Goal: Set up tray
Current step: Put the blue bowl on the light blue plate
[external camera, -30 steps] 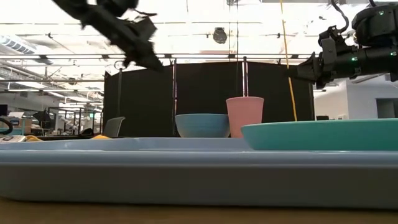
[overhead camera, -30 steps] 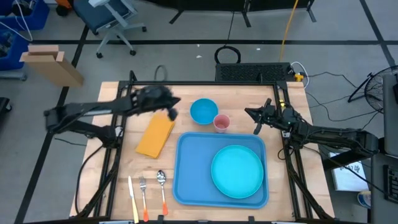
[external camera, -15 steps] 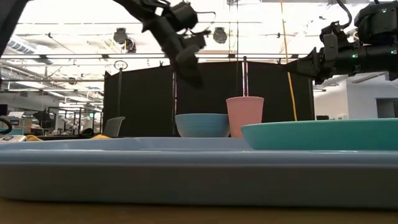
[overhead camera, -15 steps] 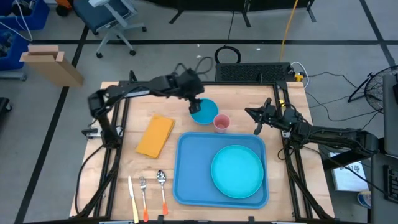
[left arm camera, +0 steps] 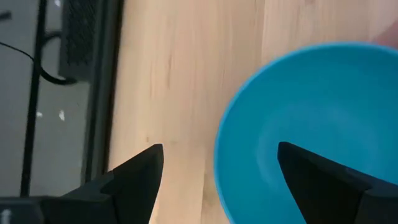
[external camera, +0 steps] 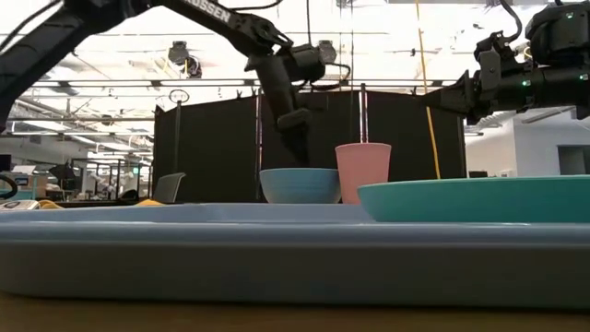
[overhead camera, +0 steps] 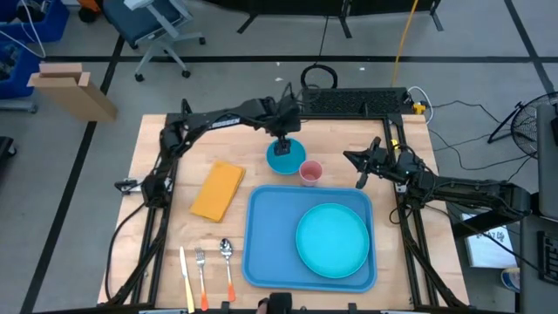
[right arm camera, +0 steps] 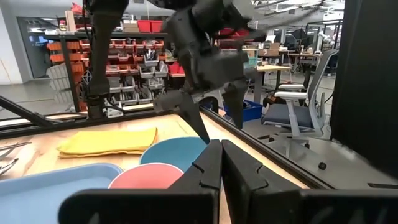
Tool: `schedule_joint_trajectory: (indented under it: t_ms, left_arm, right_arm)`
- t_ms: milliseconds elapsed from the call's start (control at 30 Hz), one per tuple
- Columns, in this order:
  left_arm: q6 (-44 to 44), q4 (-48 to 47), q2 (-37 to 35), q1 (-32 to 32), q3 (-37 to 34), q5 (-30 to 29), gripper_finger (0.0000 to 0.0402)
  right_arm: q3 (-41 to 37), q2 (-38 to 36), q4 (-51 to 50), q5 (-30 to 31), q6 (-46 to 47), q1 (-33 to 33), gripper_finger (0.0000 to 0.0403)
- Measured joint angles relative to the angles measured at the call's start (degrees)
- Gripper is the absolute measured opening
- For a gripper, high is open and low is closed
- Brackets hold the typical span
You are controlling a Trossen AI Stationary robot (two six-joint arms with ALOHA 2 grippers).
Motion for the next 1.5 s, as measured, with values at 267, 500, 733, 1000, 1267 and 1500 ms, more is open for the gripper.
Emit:
schedule_joint_trajectory:
  t_ms: [267,500,733,1000,1267,1500]
  left_arm:
    - [1.18,-3.39,4.94,1.74,2.68,1.26,0.0322]
    - [1.69,-1.96,5.77,2.45,-0.09,1.68,0.0321]
    - [1.71,3.84,5.75,2.20,-3.40,2.35,0.0318]
    - [0.02,8.64,5.73,2.05,-6.56,2.76,0.0209]
    - [-3.51,9.51,4.92,2.16,-4.86,-0.06,0.0028]
    - [-3.41,3.81,4.55,2.14,-1.45,2.96,0.0015]
  right_arm:
    - [0.00,0.01,0.92,0.22,-0.94,0.00,0.0000]
    - [0.00,0.02,3.26,0.28,-2.35,-0.07,0.0000]
    - [-0.02,0.04,4.17,0.30,-3.87,-0.07,0.0000]
    - [-0.02,0.04,4.13,0.30,-4.35,-0.07,0.0000]
    - [-0.02,0.04,4.14,0.29,-4.72,-0.07,0.0000]
    - [-0.02,0.07,4.13,0.19,-3.88,-0.07,0.0000]
